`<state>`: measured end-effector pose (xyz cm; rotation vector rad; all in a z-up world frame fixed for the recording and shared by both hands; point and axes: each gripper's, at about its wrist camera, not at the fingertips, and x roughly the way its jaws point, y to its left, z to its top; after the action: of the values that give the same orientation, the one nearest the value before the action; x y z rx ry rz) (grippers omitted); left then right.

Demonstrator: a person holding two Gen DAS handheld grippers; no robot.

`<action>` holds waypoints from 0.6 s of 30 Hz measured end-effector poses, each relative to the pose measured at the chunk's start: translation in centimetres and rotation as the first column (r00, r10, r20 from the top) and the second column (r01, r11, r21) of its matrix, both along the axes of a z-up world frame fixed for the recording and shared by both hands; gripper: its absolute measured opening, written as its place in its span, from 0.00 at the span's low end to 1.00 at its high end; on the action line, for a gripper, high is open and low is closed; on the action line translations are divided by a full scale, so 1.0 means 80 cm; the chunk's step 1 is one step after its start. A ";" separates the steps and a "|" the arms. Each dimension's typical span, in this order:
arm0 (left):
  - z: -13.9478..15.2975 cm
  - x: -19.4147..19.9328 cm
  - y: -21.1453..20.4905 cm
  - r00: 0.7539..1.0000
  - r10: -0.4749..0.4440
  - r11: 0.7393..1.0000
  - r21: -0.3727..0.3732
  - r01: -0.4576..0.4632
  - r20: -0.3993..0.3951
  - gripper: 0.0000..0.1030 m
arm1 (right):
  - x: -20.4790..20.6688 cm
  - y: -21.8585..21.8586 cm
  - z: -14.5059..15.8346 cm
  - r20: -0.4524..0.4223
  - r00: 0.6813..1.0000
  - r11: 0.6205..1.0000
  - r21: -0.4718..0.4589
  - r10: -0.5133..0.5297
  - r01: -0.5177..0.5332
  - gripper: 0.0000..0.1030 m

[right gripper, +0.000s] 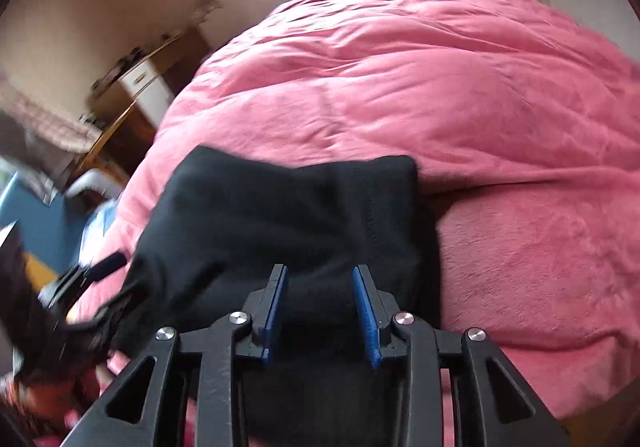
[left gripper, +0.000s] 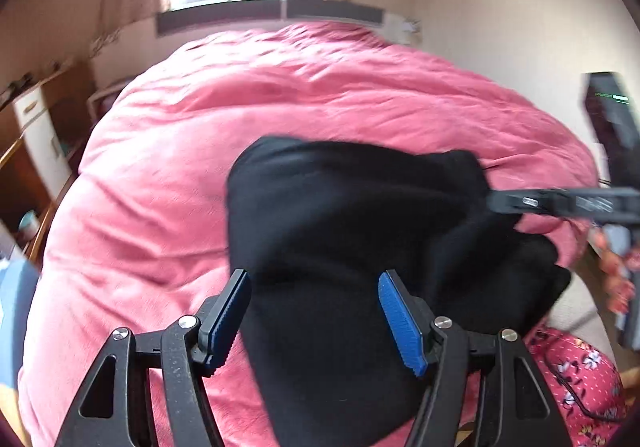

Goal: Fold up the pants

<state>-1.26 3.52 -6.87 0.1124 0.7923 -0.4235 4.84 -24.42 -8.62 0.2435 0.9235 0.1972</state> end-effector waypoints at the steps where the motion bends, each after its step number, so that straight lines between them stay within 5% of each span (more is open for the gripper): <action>1: -0.004 0.002 0.001 1.000 0.014 1.000 0.014 -0.014 -0.011 0.66 | 0.000 0.010 -0.003 -0.009 0.999 0.999 -0.015 0.036 -0.036 0.34; 6: -0.009 -0.002 0.008 0.999 0.036 0.999 0.015 -0.035 -0.041 0.66 | 0.000 0.036 -0.033 -0.123 0.988 0.981 -0.159 0.092 -0.111 0.32; 11: -0.010 0.002 0.005 0.998 0.034 0.999 0.018 -0.033 -0.052 0.67 | -0.006 0.016 -0.047 -0.163 0.983 0.988 -0.116 0.080 -0.100 0.29; 18: -0.009 -0.001 0.009 0.997 0.049 0.999 0.015 -0.048 -0.057 0.67 | -0.023 0.010 -0.054 -0.179 0.982 0.980 -0.175 0.064 -0.095 0.29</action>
<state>-1.35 4.27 -7.62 0.0936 0.8525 -0.3771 3.03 -23.58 -12.90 0.0535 1.1181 0.1658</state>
